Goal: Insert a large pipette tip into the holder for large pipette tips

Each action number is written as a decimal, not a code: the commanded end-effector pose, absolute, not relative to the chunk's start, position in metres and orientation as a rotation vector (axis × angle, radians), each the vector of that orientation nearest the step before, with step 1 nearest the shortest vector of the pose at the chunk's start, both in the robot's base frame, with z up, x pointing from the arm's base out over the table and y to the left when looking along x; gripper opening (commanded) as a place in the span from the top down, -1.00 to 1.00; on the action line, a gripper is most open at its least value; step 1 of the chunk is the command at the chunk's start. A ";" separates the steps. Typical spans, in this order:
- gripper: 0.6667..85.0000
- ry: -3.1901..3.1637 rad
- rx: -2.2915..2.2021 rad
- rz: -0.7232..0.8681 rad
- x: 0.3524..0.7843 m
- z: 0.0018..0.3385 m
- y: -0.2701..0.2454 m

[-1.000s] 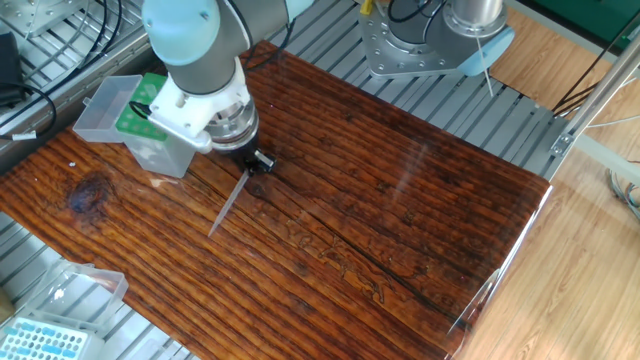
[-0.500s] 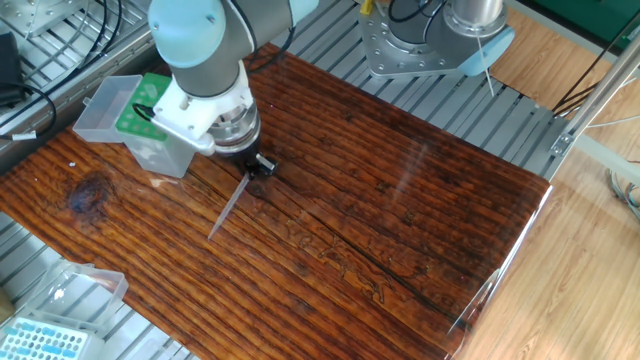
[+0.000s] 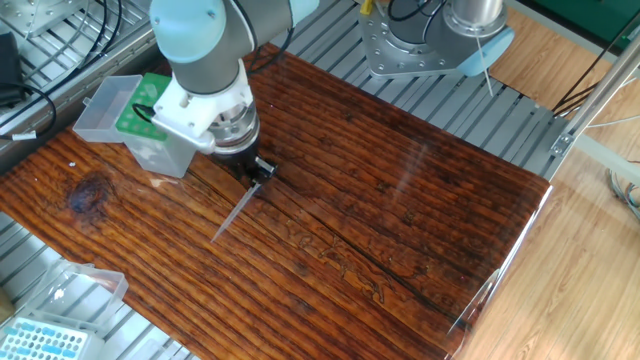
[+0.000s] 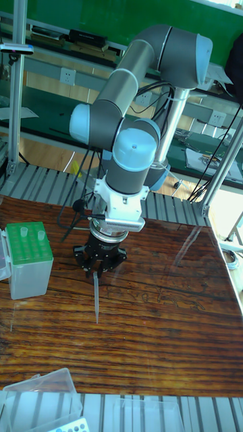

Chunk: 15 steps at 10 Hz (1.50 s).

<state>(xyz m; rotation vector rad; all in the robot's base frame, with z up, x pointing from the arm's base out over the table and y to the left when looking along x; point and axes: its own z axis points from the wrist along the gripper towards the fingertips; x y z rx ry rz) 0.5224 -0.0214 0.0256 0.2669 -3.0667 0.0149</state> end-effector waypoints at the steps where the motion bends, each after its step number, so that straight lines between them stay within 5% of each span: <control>1: 0.28 -3.112 0.344 -0.041 0.530 0.034 -0.015; 8: 0.30 -3.144 0.279 -0.074 0.554 0.051 0.011; 10: 0.28 -3.381 0.386 -0.126 0.616 0.060 0.024; 12: 0.28 -3.501 0.425 -0.097 0.647 0.070 0.024; 15: 0.32 -3.435 0.379 0.043 0.632 0.064 0.001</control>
